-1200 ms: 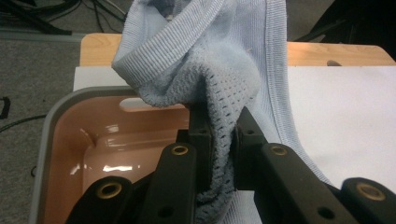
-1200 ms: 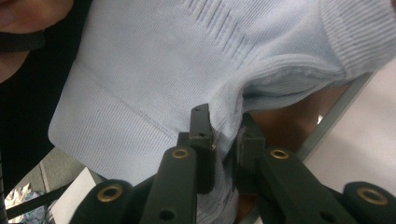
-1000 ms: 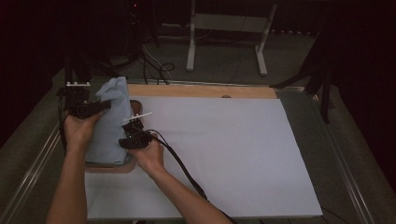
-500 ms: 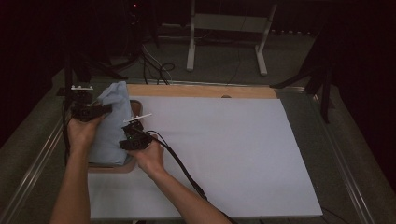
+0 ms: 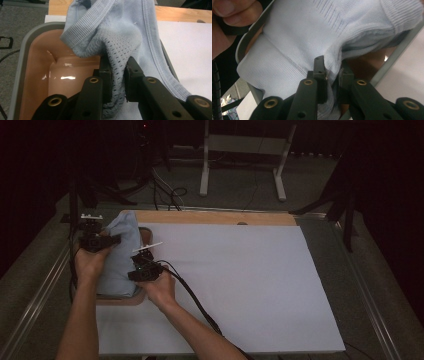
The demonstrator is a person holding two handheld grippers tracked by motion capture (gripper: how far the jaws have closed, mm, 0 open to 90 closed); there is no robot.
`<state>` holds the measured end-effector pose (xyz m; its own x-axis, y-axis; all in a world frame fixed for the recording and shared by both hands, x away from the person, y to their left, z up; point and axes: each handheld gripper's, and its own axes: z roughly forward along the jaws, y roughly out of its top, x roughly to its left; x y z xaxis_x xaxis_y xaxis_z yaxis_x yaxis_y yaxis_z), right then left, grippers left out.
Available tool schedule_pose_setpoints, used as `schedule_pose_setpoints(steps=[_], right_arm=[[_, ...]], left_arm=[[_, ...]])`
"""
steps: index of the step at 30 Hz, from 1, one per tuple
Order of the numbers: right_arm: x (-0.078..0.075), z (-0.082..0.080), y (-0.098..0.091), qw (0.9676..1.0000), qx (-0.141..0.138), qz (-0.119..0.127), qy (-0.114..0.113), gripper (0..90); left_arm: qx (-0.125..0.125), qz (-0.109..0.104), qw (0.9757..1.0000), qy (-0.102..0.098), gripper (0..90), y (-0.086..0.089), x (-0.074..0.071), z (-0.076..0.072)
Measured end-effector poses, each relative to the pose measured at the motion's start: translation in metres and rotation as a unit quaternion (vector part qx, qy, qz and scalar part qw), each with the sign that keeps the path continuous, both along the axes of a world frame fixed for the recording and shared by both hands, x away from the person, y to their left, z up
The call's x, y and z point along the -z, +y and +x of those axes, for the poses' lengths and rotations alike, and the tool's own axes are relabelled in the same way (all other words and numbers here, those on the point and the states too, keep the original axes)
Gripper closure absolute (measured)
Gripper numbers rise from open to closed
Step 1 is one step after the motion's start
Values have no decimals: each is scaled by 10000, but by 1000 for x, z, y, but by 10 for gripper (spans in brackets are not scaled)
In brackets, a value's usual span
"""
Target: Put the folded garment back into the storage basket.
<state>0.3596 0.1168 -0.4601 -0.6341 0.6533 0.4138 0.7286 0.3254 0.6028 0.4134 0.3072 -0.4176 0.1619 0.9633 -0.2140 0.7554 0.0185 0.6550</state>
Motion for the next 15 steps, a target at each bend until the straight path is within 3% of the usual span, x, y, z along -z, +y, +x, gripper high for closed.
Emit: schedule_pose_setpoints(steps=[3, 5, 11, 15], right_arm=[[1, 0, 0, 10000, 4, -3, 25, 813], [1, 1, 0, 10000, 7, 4, 45, 814], [2, 2, 0, 10000, -4, -29, 52, 815], [1, 2, 1, 10000, 2, -41, 57, 816]], left_arm=[[-82, -27, 10000, 15, 681, 2, 1, -1], [-153, -22, 9999, -13, 555, 3, 1, -2], [-243, 215, 9991, -274, 268, 0, -8, -8], [-116, 291, 9988, -378, 241, -4, -11, -12]])
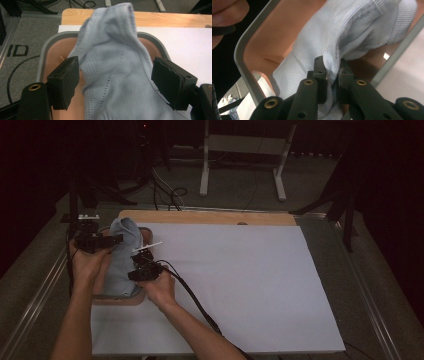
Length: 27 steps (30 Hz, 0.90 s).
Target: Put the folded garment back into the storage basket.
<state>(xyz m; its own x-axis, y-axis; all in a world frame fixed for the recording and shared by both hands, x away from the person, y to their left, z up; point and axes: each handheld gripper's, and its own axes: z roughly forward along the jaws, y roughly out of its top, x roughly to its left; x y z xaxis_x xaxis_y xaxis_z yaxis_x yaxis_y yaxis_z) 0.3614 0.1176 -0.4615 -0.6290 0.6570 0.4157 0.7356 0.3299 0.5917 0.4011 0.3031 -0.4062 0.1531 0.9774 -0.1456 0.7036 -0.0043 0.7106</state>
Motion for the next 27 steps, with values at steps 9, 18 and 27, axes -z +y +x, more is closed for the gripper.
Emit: schedule_pose_setpoints(steps=[9, 18, 27], right_arm=[[0, 0, 0, 10000, -8, 28, 8, 815], [0, 1, -1, 10000, -53, -10, -1, 811], [-1, -2, -1, 9997, -151, 183, -16, 681]], left_arm=[[394, -11, 9992, -31, 271, -17, 4, -5], [634, 22, 9974, 338, 465, -25, 24, -6], [664, 97, 9959, 612, 613, -29, 38, 0]])
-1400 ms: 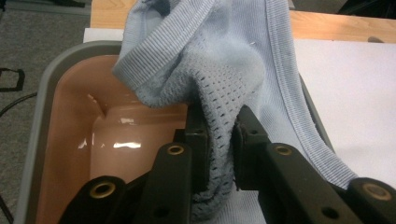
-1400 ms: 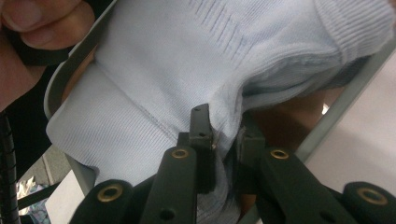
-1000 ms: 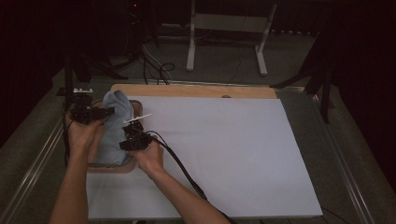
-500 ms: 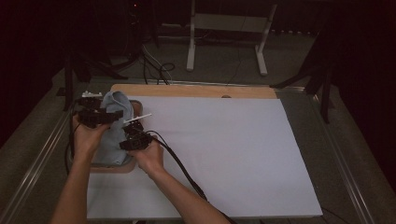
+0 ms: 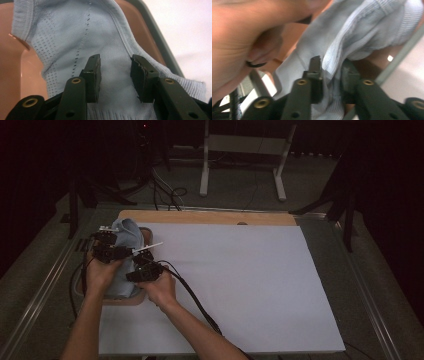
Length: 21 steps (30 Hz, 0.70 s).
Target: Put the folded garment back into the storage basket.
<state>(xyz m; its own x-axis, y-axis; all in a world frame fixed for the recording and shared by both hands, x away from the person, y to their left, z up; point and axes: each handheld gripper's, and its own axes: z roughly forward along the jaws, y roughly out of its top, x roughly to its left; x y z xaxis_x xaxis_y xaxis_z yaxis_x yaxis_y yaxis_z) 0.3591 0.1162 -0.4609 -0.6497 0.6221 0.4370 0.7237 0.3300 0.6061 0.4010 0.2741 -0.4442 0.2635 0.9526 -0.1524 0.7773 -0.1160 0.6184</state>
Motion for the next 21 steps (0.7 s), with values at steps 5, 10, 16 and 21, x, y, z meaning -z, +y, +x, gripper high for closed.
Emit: schedule_pose_setpoints(steps=[5, 10, 16, 21], right_arm=[[-13, -4, -6, 9993, -95, -16, -350, 514], [-25, -1, -23, 9979, -58, 20, -639, 479], [-29, 4, -42, 9974, -13, 48, -719, 454], [-27, 7, -52, 9972, 9, 14, -753, 434]], left_arm=[[-35, 48, 9999, 84, 634, 0, 4, 1], [6, 86, 9997, 240, 644, -3, 11, 3], [70, 176, 9989, 419, 681, -7, 17, 5], [71, 207, 9984, 530, 706, -7, 19, 6]])
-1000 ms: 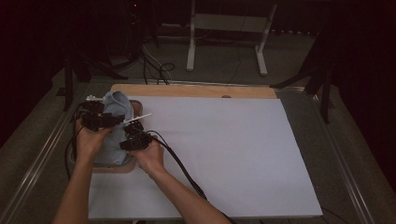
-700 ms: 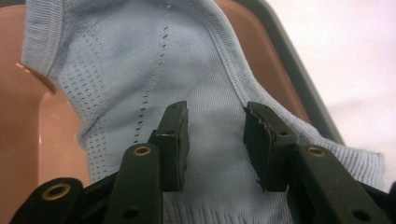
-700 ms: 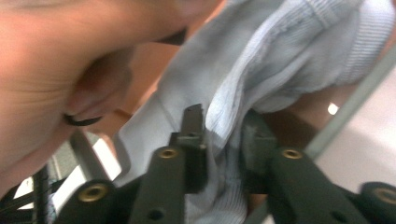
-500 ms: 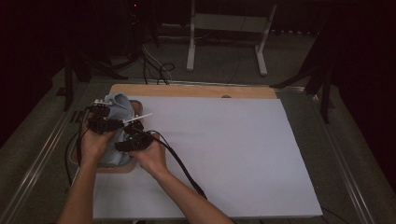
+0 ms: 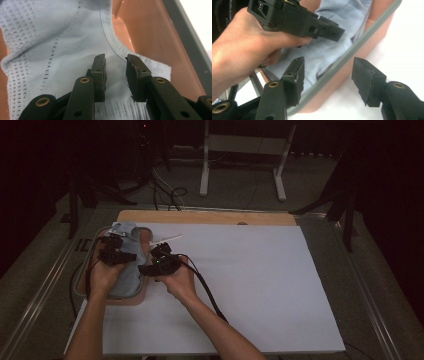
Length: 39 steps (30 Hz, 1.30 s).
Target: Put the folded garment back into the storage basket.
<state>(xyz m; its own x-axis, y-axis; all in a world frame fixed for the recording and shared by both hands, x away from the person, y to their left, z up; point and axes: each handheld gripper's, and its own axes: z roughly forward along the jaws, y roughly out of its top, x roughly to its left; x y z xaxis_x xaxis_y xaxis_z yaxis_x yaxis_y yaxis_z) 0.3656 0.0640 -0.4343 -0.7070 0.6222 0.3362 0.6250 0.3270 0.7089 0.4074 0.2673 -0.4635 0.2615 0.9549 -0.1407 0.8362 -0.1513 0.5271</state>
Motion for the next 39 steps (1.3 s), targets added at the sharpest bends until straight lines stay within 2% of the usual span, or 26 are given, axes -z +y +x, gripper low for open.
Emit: schedule_pose_setpoints(steps=[6, 12, 15, 18, 21, 22, 23, 25, 26, 27, 28, 29, 30, 31, 34, 35, 36, 39], right_arm=[[0, 1, -10, 9999, 12, -57, -93, 410], [-1, 2, -18, 9999, 59, -62, -132, 384], [0, 2, -22, 9998, 19, -76, -173, 359], [-1, 2, -24, 9998, 12, -71, -199, 323], [-1, 2, -25, 9998, 5, -30, -204, 279], [-1, 2, -25, 9998, 5, -30, -204, 279], [-2, 2, -26, 9998, -46, 5, -216, 237], [-2, 1, -26, 9998, -66, 28, -204, 210], [-2, 1, -26, 9998, -66, 28, -204, 210], [-2, 1, -28, 9997, -101, 5, -240, 180], [-2, 1, -28, 9997, -101, 5, -240, 180], [-2, 1, -30, 9996, -121, 58, -243, 155], [-2, 1, -30, 9996, -121, 58, -243, 155], [-2, 2, -33, 9995, -141, 74, -283, 145], [-2, 1, -35, 9995, -139, 88, -285, 136], [-2, 1, -35, 9995, -139, 88, -285, 136], [-3, 1, -38, 9993, -164, 89, -321, 126], [-4, 0, -40, 9991, -180, 99, -359, 125]], left_arm=[[93, 116, 9994, 307, 730, -3, 7, 3], [26, 44, 9995, 327, 711, 0, 6, 4], [-32, 75, 9996, 275, 659, 1, 3, 3], [-60, 13, 9999, 125, 579, 1, -3, 0], [-136, -66, 9999, -22, 464, 3, -8, -2], [-136, -66, 9999, -22, 436, 3, -8, -2], [-156, -37, 9998, -146, 382, 4, -11, -5], [-181, -65, 9995, -266, 314, 5, -14, -7], [-181, -65, 9995, -266, 288, 5, -14, -7], [-245, -134, 9987, -423, 254, 7, -18, -10], [-245, -134, 9987, -423, 232, 7, -18, -10], [-269, -221, 9978, -572, 208, 8, -23, -13], [-269, -221, 9978, -572, 191, 8, -23, -13], [-283, -280, 9966, -720, 166, 10, -28, -17], [-292, -323, 9958, -810, 153, 10, -30, -20], [-247, -379, 9947, -918, 153, 10, -33, -24], [-145, -397, 9939, -1022, 70, 9, -37, -28], [-93, -457, 9927, -1109, 17, 9, -40, -32]])
